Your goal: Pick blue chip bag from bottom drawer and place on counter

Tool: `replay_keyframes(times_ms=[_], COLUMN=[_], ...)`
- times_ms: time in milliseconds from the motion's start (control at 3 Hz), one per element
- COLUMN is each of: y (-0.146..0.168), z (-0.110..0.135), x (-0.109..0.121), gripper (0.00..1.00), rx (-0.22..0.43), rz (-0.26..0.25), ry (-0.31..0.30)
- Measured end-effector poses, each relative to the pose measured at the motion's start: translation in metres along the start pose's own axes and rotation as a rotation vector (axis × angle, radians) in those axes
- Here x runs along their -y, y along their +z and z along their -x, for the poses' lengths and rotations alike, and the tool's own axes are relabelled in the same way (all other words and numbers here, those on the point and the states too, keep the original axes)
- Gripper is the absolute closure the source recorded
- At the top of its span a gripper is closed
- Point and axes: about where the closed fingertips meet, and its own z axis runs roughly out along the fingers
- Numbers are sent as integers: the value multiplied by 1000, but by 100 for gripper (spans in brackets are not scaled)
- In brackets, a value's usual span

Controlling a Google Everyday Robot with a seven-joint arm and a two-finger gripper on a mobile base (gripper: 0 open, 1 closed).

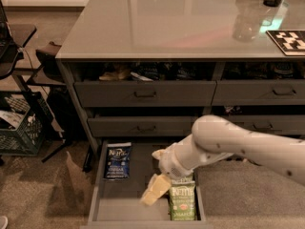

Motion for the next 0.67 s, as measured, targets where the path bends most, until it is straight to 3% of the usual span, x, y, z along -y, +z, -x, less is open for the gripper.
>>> replay_keyframes(times_ms=[333, 667], y=[65, 113], z=[-6, -7], x=[19, 60], gripper=[0, 0], rx=[62, 139], rz=[-5, -70], ry=[51, 88])
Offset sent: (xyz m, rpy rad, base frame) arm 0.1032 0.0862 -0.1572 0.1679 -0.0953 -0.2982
